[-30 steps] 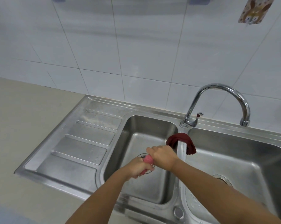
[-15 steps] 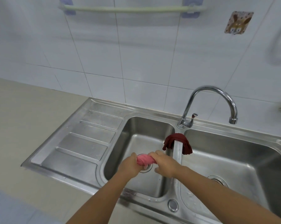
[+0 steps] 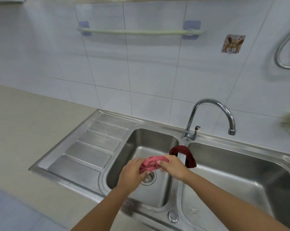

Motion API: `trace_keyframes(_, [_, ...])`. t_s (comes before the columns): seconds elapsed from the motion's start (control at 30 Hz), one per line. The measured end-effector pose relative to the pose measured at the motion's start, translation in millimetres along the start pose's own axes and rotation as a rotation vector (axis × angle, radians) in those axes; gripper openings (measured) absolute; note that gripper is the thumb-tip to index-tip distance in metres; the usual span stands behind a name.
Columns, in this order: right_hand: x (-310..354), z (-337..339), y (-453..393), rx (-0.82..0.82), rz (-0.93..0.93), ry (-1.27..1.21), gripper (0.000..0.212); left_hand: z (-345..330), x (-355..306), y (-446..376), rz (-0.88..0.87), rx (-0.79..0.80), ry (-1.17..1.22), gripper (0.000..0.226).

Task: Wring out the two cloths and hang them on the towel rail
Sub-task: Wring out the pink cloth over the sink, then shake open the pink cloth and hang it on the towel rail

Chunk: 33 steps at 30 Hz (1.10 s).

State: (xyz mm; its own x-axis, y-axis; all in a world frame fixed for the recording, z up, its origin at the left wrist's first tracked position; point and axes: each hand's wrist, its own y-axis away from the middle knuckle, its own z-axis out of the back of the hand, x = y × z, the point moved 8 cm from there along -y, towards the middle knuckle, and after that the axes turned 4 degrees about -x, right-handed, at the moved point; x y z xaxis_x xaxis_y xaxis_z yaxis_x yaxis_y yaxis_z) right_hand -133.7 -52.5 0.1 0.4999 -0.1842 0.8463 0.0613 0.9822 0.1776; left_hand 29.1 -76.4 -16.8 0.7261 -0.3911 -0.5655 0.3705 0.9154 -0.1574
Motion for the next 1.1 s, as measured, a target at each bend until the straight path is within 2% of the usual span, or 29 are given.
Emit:
trace_keyframes(0.1, [0, 2, -1, 0.023, -0.006, -0.012, 0.024, -4, -3, -1, 0.096, 0.087, 0.202, 0.055])
trace_keyframes(0.2, [0, 2, -2, 0.062, -0.002, 0.038, 0.027, 2, -10, -7, 0.128, 0.034, 0.234, 0.027])
trace_keyframes(0.27, [-3, 1, -3, 0.098, -0.001, 0.129, 0.03, 7, -8, -11, 0.156, -0.012, 0.208, 0.017])
trace_keyframes(0.4, [-7, -1, -8, 0.069, 0.044, 0.224, 0.03, 11, -2, -15, 0.209, -0.009, 0.198, 0.02])
trace_keyframes(0.47, [-4, 3, -11, -0.022, 0.068, 0.24, 0.031, 12, 1, -17, 0.231, 0.004, 0.199, 0.019])
trace_keyframes(0.57, [11, 14, -10, -0.166, 0.107, 0.138, 0.025, 10, 2, -20, 0.27, 0.044, 0.251, 0.01])
trace_keyframes(0.73, [19, 12, -17, -0.157, 0.093, 0.131, 0.023, 3, -1, -17, 0.293, 0.114, 0.254, 0.017])
trace_keyframes(0.87, [12, 21, -19, -0.147, 0.066, 0.195, 0.01, 1, 5, -20, 0.306, 0.138, 0.288, 0.014])
trace_keyframes(0.9, [10, 24, -19, -0.138, 0.057, 0.214, 0.011, 2, 6, -20, 0.311, 0.137, 0.304, 0.013])
trace_keyframes(1.0, [4, 24, -20, -0.091, 0.04, 0.256, 0.031, 9, 8, -23, 0.339, 0.098, 0.344, 0.012])
trace_keyframes(1.1, [3, 23, -22, -0.075, 0.03, 0.202, 0.025, 12, 8, -23, 0.328, 0.072, 0.328, 0.01])
